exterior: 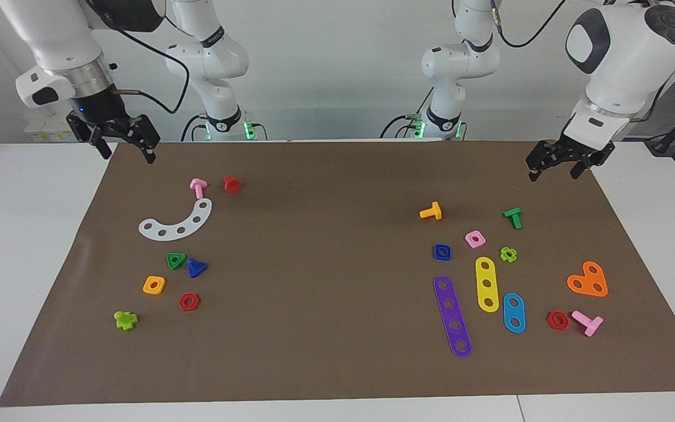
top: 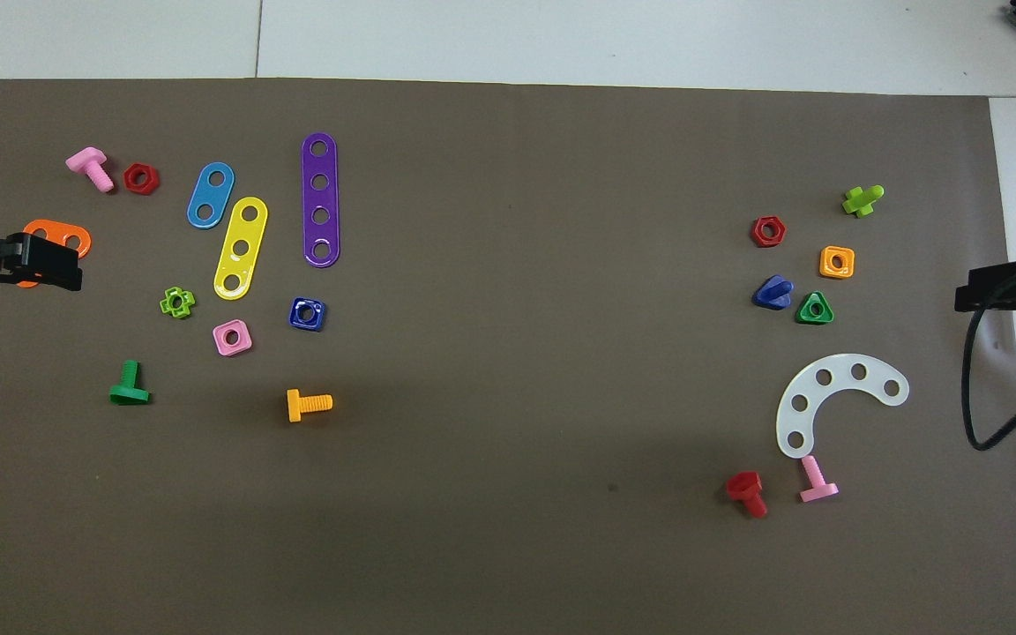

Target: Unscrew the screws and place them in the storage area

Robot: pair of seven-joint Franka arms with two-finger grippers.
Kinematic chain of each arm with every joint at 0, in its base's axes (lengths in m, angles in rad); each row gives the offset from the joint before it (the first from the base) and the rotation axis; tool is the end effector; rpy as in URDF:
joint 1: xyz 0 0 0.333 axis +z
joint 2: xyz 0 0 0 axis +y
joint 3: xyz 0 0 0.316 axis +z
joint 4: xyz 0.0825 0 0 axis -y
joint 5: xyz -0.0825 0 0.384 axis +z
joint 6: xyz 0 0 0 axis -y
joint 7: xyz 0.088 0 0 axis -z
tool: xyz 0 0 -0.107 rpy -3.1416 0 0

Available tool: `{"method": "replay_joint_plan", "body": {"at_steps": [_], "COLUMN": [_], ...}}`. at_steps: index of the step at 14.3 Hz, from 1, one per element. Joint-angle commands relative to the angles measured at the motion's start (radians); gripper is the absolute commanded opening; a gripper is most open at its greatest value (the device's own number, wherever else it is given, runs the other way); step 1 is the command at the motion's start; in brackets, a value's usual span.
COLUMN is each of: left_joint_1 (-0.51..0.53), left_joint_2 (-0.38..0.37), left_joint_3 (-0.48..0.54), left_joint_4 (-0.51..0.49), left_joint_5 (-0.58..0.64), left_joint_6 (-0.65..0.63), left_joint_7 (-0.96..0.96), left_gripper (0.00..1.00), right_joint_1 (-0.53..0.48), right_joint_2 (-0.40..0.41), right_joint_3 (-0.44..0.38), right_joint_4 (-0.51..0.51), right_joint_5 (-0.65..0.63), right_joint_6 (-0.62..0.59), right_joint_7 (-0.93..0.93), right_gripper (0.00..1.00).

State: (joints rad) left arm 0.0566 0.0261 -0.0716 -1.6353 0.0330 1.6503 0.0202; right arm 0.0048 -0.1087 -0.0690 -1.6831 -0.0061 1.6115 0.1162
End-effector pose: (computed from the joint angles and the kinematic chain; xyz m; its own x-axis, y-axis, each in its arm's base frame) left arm 0.5674 -0.0047 0.5863 0.9992 -0.0378 -0.0117 -0.0381 -0.9988 -0.0308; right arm 0.5228 -0.0363 0.6334 0.9832 -0.1790 0.0364 -0.1789 -0.9838 -0.0056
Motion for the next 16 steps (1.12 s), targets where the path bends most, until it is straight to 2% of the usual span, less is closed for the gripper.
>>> {"method": "replay_joint_plan", "body": {"at_steps": [1,5,16], "left_joint_1": [-0.001,-0.007,-0.014], "left_joint_2": [-0.031,-0.029,-0.032], "left_joint_3": [0.01,0.01,0.009], "left_joint_4": [-0.038,-0.034,-0.041], "left_joint_5": [-0.016,-0.016,-0.016], "left_joint_6": [0.02,0.016,0.02], "left_joint_7": [0.009,0.004,0.01], "left_gripper": [1.0,1.0,1.0], "right_joint_1": [-0.003,0.001,0.007], "right_joint_2": [0.01,0.014,0.011], "right_joint_3": [0.012,0.043,0.041], "right_joint_4": [0.002,0.002,0.006], "right_joint_5": [-0.024,-0.057,-0.008], "right_joint_6": [-0.019,-0.018,-0.018], "right_joint_7": [0.01,0.01,0.028], "right_gripper": [1.0,1.0,1.0]}}
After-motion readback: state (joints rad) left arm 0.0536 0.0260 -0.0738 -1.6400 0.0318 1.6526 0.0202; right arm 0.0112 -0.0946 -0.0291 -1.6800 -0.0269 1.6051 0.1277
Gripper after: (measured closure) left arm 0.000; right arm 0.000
